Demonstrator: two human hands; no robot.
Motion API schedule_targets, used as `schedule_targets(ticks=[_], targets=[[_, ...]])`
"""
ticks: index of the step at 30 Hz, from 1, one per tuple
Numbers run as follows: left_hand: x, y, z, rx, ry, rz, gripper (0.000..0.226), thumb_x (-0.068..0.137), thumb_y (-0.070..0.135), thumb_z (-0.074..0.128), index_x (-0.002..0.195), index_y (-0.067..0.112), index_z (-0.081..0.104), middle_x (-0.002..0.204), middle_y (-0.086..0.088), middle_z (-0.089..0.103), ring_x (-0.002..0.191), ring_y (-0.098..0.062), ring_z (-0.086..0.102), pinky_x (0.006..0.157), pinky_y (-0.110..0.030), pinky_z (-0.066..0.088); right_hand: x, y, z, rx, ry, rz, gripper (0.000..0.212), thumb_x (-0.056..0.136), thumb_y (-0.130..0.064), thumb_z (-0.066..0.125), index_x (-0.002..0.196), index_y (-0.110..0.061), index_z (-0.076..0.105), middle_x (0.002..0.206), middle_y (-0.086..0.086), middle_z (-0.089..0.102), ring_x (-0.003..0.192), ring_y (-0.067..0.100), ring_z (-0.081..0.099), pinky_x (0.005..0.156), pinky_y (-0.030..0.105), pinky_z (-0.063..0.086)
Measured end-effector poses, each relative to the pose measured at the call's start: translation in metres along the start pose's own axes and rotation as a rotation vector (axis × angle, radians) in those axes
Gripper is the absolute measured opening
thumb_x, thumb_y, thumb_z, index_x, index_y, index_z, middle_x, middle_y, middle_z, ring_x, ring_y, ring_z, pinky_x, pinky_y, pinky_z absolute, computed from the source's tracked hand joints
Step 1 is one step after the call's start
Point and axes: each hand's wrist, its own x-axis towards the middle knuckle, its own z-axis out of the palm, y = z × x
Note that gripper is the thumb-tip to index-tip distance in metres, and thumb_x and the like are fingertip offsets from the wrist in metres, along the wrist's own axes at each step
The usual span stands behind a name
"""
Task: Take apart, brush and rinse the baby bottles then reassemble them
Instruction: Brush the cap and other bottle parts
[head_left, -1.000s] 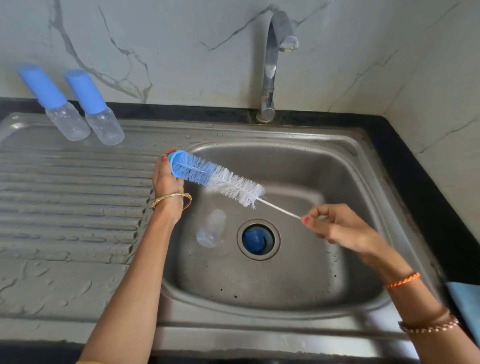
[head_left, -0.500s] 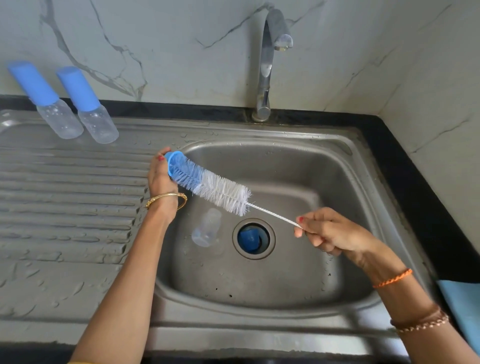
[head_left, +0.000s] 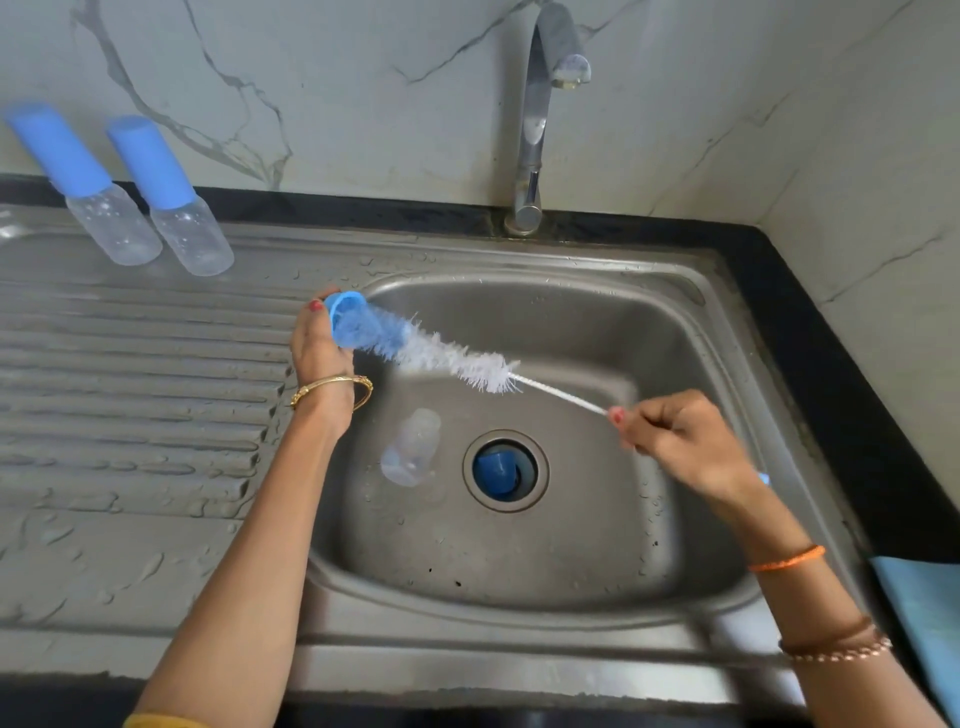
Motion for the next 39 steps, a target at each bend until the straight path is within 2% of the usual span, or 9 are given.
schedule_targets(ticks=[3, 8, 11, 15, 19, 22, 26, 33, 39], targets=[[-0.001, 0.000, 0.001, 0.024, -0.065, -0.017, 0.028, 0.099, 0.009, 0.034, 0.085, 0.017, 0.057, 0.084, 0.001, 0.057, 0.075, -0.004, 0.057, 0.065, -0.016, 0.048, 0.004, 0.006, -0.011, 0.334, -0.397, 0.337, 0.048, 0.093, -0.034, 0.048, 0.049, -0.015, 0.046, 0.040, -0.004, 0.025, 0.032, 0.005, 0.017, 0.034, 0.011, 0.011], [-0.003, 0.006, 0.004, -0.089, -0.004, -0.126, 0.027, 0.099, 0.013, 0.037, 0.082, 0.013, 0.058, 0.077, 0.001, 0.063, 0.076, -0.007, 0.060, 0.070, -0.021, 0.052, 0.007, 0.023, -0.004, 0.352, -0.560, 0.520, 0.060, 0.095, -0.040, 0.040, 0.039, -0.018, 0.041, 0.039, -0.007, 0.018, 0.031, 0.002, 0.010, 0.036, 0.007, 0.008], [0.000, 0.009, 0.001, -0.193, 0.046, -0.131, 0.027, 0.099, 0.013, 0.037, 0.082, 0.012, 0.058, 0.068, 0.005, 0.066, 0.073, -0.007, 0.061, 0.069, -0.021, 0.052, 0.007, 0.028, -0.013, 0.286, -0.443, 0.454, 0.051, 0.093, -0.037, 0.046, 0.047, -0.016, 0.043, 0.039, -0.005, 0.024, 0.032, 0.005, 0.013, 0.036, 0.011, 0.009], [0.001, 0.007, 0.001, -0.072, 0.027, -0.037, 0.027, 0.100, 0.013, 0.034, 0.086, 0.014, 0.057, 0.083, 0.005, 0.059, 0.075, -0.001, 0.058, 0.068, -0.017, 0.049, 0.014, 0.034, -0.023, 0.237, -0.019, 0.277, 0.043, 0.092, -0.027, 0.055, 0.053, -0.009, 0.055, 0.033, -0.008, 0.037, 0.029, 0.004, 0.027, 0.032, 0.012, 0.019], [-0.013, -0.010, -0.003, 0.405, -0.230, 0.079, 0.021, 0.086, 0.036, 0.041, 0.095, 0.027, 0.058, 0.090, 0.013, 0.055, 0.076, 0.008, 0.052, 0.064, -0.013, 0.044, 0.023, 0.031, -0.004, 0.268, 0.132, 0.084, 0.042, 0.090, -0.024, 0.061, 0.050, -0.009, 0.061, 0.049, 0.009, 0.044, 0.048, 0.016, 0.035, 0.047, 0.021, 0.030], [-0.015, -0.020, -0.008, 0.628, -0.426, 0.262, 0.034, 0.079, 0.040, 0.050, 0.108, 0.023, 0.056, 0.097, 0.011, 0.055, 0.082, 0.013, 0.052, 0.074, -0.010, 0.041, 0.030, 0.026, 0.009, 0.146, 0.152, 0.028, 0.040, 0.087, -0.032, 0.062, 0.050, -0.017, 0.063, 0.041, -0.009, 0.045, 0.043, 0.006, 0.037, 0.053, 0.027, 0.029], [-0.014, -0.024, -0.016, 0.865, -0.583, 0.375, 0.048, 0.064, 0.051, 0.060, 0.104, 0.025, 0.058, 0.098, 0.012, 0.048, 0.092, -0.013, 0.057, 0.082, -0.022, 0.048, 0.030, 0.031, 0.013, -0.100, 0.267, 0.041, 0.037, 0.087, -0.038, 0.059, 0.053, -0.024, 0.060, 0.040, -0.011, 0.048, 0.050, 0.013, 0.045, 0.051, 0.027, 0.029], [-0.046, -0.063, -0.013, 1.723, -1.321, 0.165, 0.052, 0.061, 0.031, 0.084, 0.107, 0.019, 0.063, 0.102, 0.005, 0.046, 0.095, -0.017, 0.052, 0.086, -0.031, 0.045, 0.026, 0.032, 0.011, -0.255, 0.375, -0.024, 0.036, 0.086, -0.043, 0.058, 0.069, -0.014, 0.068, 0.062, 0.009, 0.061, 0.071, 0.033, 0.059, 0.060, 0.029, 0.035], [-0.070, -0.092, -0.005, 1.927, -1.570, 0.122, 0.059, 0.070, 0.025, 0.080, 0.121, 0.015, 0.053, 0.124, -0.001, 0.045, 0.109, -0.019, 0.049, 0.076, -0.023, 0.038, 0.022, 0.031, 0.013, -0.368, 0.361, -0.101, 0.039, 0.086, -0.044, 0.057, 0.066, -0.012, 0.065, 0.066, 0.014, 0.064, 0.075, 0.040, 0.060, 0.057, 0.029, 0.030]])
